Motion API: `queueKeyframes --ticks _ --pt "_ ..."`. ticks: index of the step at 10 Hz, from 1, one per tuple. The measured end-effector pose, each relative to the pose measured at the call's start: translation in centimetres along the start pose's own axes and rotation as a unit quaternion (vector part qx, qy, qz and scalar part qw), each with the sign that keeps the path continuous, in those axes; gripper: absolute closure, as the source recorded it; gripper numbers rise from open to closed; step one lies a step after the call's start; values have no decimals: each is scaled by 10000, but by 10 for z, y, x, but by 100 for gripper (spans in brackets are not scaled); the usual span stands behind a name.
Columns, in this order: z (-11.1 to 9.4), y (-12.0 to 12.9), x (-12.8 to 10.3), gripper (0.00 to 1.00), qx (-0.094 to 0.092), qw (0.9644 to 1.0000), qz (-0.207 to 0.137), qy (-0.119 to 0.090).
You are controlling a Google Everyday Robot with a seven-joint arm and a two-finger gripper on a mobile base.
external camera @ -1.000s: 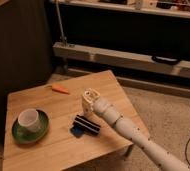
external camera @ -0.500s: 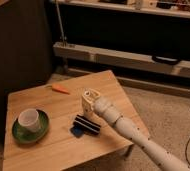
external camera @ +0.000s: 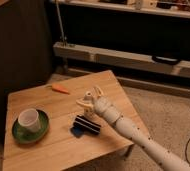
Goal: Stand the bottle upright
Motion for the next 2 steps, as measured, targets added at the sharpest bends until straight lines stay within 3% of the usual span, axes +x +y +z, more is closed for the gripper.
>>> queueKeyframes --ticks 2 --pt "-2 2 -3 20 -48 9998 -68 162"
